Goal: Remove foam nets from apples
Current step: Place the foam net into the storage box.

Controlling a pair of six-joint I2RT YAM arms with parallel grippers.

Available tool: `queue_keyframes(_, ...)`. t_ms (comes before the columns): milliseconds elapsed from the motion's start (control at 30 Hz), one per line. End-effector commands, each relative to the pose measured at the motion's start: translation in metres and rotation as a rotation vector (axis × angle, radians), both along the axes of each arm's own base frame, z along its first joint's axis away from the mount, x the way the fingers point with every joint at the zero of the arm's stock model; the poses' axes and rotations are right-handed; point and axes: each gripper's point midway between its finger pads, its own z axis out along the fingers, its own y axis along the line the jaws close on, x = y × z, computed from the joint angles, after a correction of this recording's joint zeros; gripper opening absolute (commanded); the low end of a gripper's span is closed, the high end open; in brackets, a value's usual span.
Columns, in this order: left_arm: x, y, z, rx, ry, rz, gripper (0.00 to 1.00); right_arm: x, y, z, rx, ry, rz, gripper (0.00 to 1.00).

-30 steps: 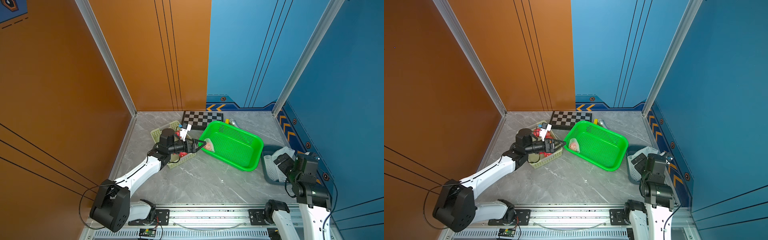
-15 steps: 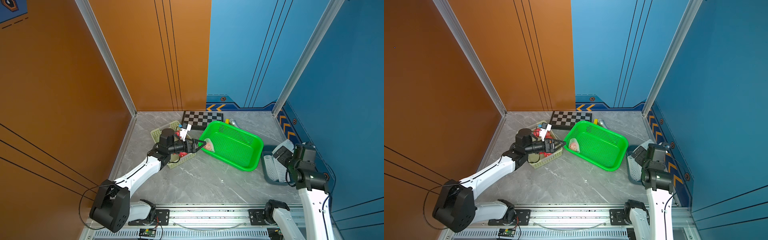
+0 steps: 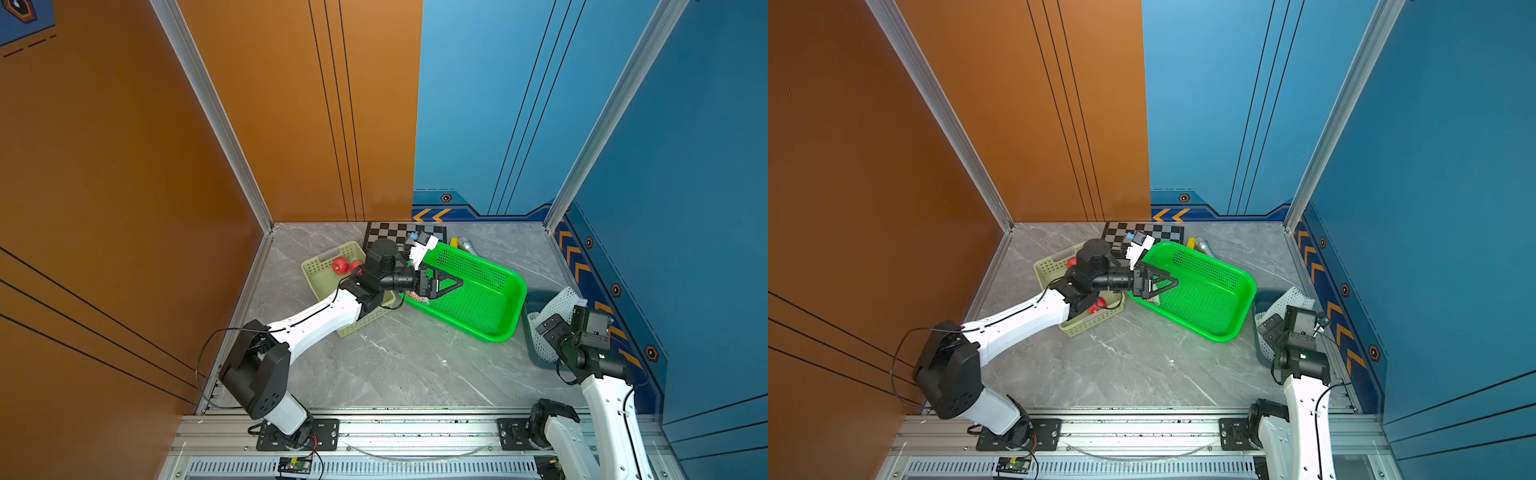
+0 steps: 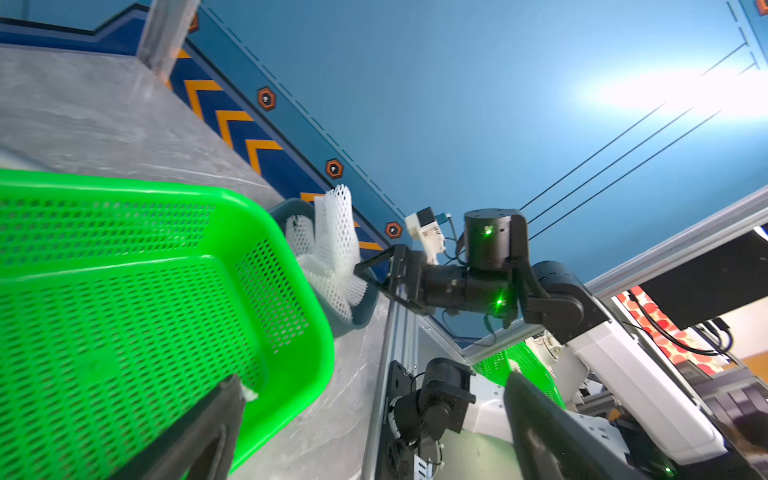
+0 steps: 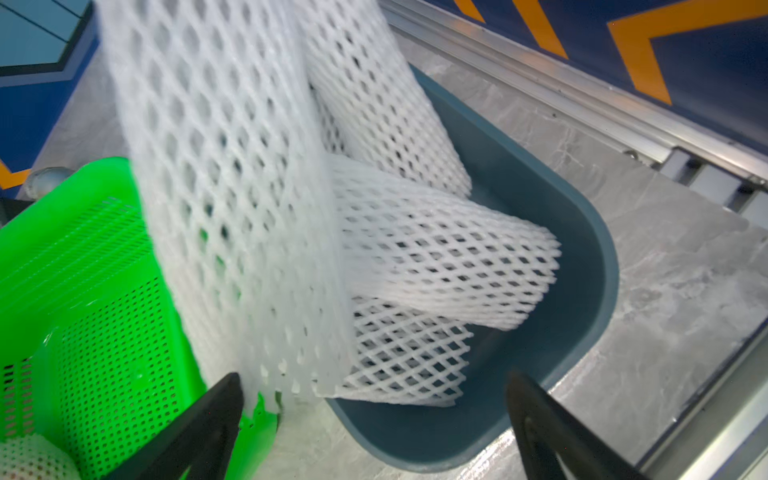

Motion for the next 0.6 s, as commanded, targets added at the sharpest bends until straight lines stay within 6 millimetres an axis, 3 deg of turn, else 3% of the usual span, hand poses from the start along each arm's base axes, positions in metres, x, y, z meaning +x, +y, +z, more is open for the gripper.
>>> queue_keyframes(0,-0.012,-0.026,0.017,-0.069,0.004,-0.109,0.98,-0.027,-0.003,-0.031,0.079,0.089,-0.135,1.0)
queue_keyframes(100,-0.016,-0.041,0.018,-0.073,0.007,-0.145,0.98,-0.034,-0.012,-0.019,0.036,0.027,-0.201,1.0)
queue_keyframes(267,-0.018,-0.052,0.012,-0.068,0.031,-0.169,0.98,-0.027,-0.021,0.024,-0.057,-0.089,-0.188,1.0)
queue_keyframes(400,-0.018,-0.055,0.009,-0.064,0.038,-0.176,0.98,-0.014,-0.019,0.038,-0.065,-0.07,-0.108,1.0)
queue_keyframes(567,-0.016,-0.053,0.009,-0.064,0.043,-0.17,0.98,0.011,-0.007,0.067,-0.067,-0.187,0.036,1.0)
